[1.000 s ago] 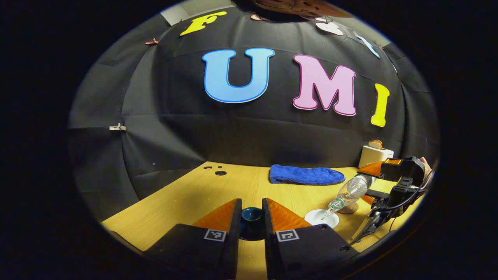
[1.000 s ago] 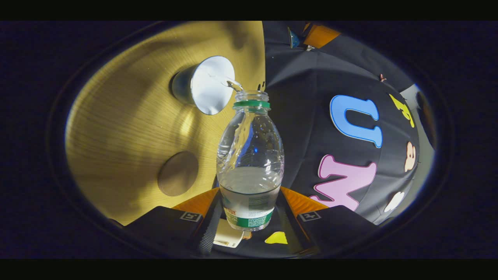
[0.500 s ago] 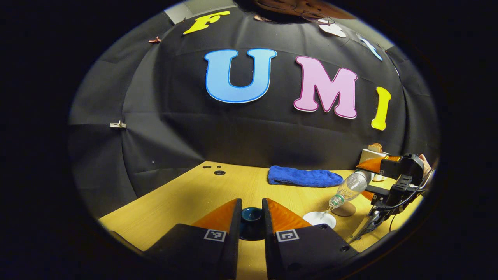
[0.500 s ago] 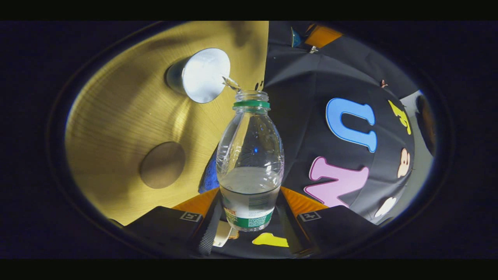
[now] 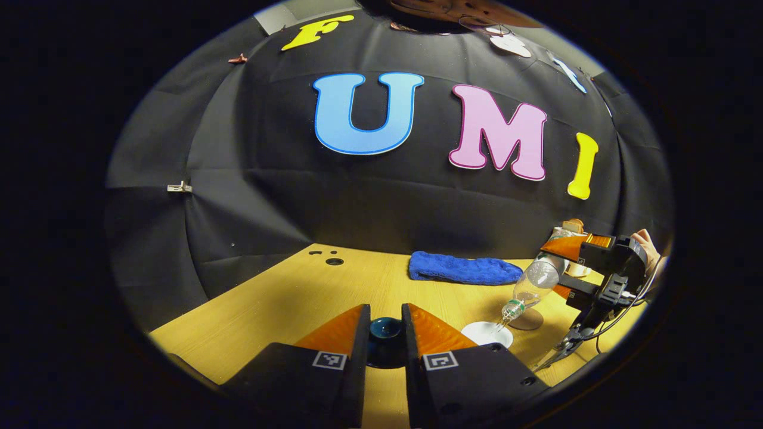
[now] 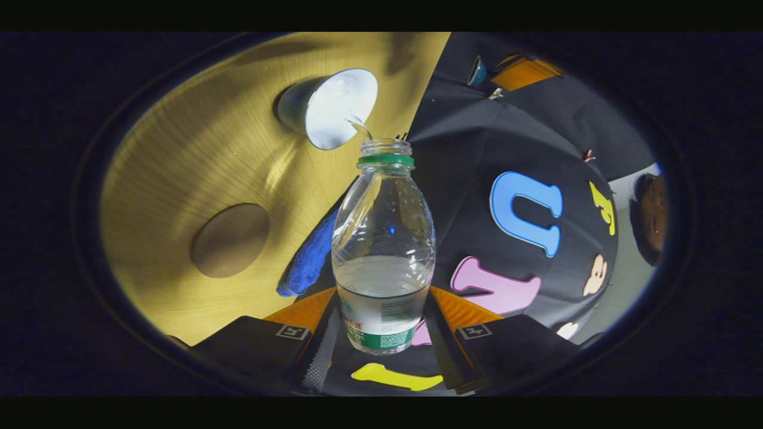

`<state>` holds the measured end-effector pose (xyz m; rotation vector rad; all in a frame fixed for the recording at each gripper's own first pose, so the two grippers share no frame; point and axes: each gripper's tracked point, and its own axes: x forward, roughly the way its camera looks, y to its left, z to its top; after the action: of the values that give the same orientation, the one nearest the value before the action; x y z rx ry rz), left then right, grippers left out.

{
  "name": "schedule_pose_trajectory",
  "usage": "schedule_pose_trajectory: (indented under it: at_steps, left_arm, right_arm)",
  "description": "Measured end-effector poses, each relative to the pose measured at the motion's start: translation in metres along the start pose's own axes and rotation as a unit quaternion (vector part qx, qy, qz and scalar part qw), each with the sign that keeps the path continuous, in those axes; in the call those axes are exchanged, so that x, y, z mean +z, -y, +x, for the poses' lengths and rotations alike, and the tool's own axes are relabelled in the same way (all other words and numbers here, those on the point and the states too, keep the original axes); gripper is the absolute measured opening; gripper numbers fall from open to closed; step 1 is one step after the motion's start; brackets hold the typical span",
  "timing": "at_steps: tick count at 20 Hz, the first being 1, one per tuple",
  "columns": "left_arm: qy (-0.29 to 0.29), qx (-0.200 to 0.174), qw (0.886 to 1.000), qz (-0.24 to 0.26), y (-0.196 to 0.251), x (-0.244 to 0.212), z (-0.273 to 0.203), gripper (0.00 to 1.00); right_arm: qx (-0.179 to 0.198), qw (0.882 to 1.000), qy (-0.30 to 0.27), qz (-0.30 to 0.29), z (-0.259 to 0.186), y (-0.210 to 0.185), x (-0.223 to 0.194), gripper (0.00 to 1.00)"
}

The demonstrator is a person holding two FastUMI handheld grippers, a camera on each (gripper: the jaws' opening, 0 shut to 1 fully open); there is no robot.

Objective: Open the teacup lid with one hand, grasp the water bottle and pour water into the teacup with the other hand; after pouring, place the water bottle on the coaster and then close the teacup lid.

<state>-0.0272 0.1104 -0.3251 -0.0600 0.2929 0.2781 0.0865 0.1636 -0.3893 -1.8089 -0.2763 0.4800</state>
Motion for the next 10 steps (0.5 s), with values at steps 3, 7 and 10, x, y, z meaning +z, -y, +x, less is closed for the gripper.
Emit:
schedule_pose_trajectory:
  at_steps: [3, 7, 10]
  left_arm:
    - [0.001, -0.002, 1.0, 0.001, 0.001, -0.001, -0.001, 0.32]
    - [-0.004, -0.002, 1.0, 0.002, 0.0, -0.004, -0.002, 0.32]
    - [-0.003, -0.001, 1.0, -0.002, -0.001, -0.003, -0.004, 0.32]
  right_arm:
    - [-0.031, 0.999, 0.013, -0.021, 0.0, 0.01, 0.004, 0.75]
    - [-0.07, 0.996, 0.029, -0.05, 0.007, 0.026, 0.002, 0.75]
    - [-0.106, 0.989, 0.051, -0.084, 0.013, 0.041, 0.006, 0.74]
